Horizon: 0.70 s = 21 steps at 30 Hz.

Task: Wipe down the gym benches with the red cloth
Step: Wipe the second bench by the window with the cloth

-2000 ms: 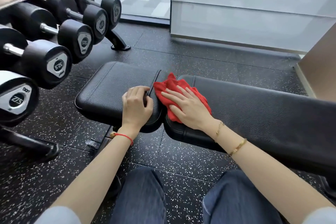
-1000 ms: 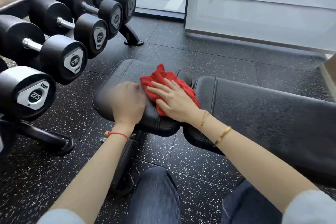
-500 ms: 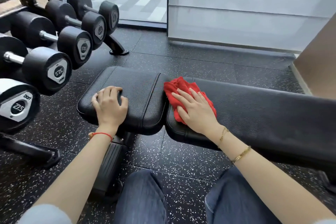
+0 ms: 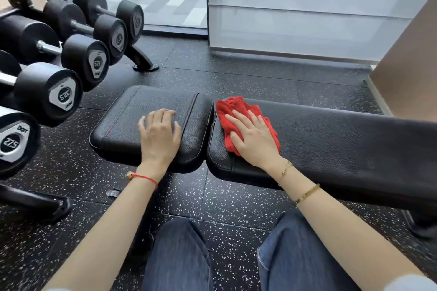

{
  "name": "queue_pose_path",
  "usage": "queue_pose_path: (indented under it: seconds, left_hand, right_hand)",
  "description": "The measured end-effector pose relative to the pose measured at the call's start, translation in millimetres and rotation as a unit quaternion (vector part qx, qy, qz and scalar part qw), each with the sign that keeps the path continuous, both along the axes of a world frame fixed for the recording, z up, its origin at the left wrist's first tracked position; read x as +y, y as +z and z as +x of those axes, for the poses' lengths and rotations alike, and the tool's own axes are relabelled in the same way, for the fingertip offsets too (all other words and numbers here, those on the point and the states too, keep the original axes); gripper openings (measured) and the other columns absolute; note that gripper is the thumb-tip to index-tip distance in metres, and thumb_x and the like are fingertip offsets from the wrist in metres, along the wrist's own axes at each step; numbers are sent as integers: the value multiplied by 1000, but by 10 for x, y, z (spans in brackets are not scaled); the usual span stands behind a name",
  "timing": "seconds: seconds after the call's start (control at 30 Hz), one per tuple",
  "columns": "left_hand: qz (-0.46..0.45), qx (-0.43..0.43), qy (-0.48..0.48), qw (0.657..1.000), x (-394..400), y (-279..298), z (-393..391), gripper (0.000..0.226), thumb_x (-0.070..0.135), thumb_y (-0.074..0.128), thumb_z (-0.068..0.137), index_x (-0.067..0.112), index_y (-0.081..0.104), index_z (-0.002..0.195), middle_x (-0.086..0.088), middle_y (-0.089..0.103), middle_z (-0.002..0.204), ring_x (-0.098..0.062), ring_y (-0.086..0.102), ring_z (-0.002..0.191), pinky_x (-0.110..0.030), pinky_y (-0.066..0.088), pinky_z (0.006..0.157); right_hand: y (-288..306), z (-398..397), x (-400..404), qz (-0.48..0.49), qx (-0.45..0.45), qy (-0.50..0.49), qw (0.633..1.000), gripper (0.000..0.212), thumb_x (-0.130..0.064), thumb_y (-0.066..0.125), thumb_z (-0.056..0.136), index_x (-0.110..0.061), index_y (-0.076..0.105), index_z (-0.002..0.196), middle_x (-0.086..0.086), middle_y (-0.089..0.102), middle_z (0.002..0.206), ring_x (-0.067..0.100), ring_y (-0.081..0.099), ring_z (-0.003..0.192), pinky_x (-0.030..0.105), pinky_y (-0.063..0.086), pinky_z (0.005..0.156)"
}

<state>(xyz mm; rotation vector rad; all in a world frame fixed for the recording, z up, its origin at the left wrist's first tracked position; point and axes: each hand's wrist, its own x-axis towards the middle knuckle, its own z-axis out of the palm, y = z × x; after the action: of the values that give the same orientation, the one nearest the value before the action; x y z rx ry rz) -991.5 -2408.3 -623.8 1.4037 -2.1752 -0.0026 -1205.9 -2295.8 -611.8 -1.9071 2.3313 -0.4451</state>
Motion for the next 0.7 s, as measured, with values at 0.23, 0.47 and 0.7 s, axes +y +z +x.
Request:
queue_pose_path:
  seconds: [0.23,0.47,0.7]
  left_hand:
    - [-12,48,-89,995,345,5,-386,26,20,58,91,17,65,116,-2,65,120,-25,57,117,-46,36,109]
    - [-5,74,-156,985,608,17,-741,25,17,59,90,15,66,114,-1,66,119,-23,57,116,-44,39,107]
    - [10,79,-174,982,715,-6,-1062,26,17,60,88,15,67,113,-2,66,119,-24,58,115,-43,40,105]
  right_hand:
    - [-6,-202,457,-18,-1,21,1000,51,-35,44,99,-35,34,150,-12,28,159,23,17,149,40,2,123]
    - [81,-739,262,14,7,-127,992,53,-40,40,100,-33,30,152,-8,23,161,24,13,150,42,2,123]
    - [15,-530,439,9,19,-50,999,64,-59,47,91,-41,30,150,-12,27,160,26,18,149,43,7,123]
